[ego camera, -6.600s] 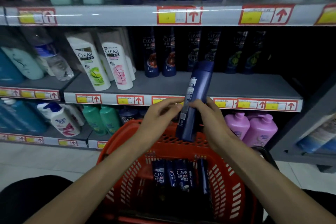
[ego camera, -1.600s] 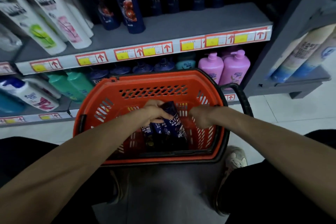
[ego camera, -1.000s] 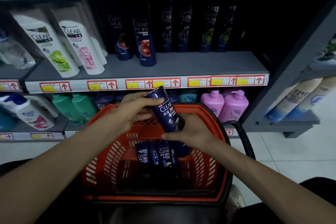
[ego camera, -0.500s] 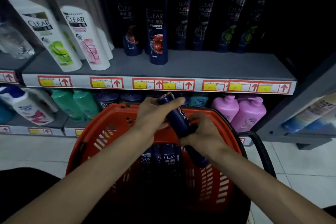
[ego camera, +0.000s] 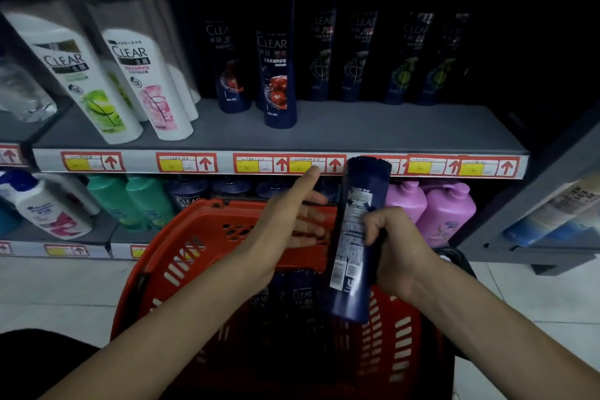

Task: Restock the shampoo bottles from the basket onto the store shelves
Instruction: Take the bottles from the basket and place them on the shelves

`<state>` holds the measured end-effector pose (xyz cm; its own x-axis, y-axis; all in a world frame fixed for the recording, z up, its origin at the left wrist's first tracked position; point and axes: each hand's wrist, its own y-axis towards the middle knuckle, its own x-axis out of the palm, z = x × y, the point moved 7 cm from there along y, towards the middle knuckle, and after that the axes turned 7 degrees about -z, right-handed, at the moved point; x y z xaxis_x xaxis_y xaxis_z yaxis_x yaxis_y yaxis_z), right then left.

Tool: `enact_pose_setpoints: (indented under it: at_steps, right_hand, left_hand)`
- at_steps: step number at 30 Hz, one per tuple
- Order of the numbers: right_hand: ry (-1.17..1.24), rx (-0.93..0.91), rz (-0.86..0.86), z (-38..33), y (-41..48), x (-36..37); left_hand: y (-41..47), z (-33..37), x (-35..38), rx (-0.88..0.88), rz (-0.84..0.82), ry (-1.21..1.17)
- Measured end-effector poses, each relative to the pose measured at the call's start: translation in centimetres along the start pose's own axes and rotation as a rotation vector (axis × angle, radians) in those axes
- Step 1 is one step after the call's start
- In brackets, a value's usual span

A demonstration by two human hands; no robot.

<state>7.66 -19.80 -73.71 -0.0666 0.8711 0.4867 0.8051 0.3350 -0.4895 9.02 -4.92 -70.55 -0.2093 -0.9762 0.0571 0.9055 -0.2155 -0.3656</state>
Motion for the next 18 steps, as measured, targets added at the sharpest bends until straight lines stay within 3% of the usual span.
enact_pose_setpoints:
  at_steps: [5, 11, 18]
  right_hand:
    - [0.075, -0.086, 0.013, -1.6, -0.2, 0.0]
    - [-0.173, -0.206, 0.104, -3.8, -1.8, 0.3]
    - [-0.648, -0.519, 0.476, -7.4, -4.6, 1.8]
  left_hand:
    - [-1.0, 0.3, 0.8, 0.059, -0.080, 0.239]
    - [-2.4, 0.8, 2.5, 0.122, -0.250, 0.401]
    - [-2.4, 2.0, 2.0, 0.264, -0.153, 0.459]
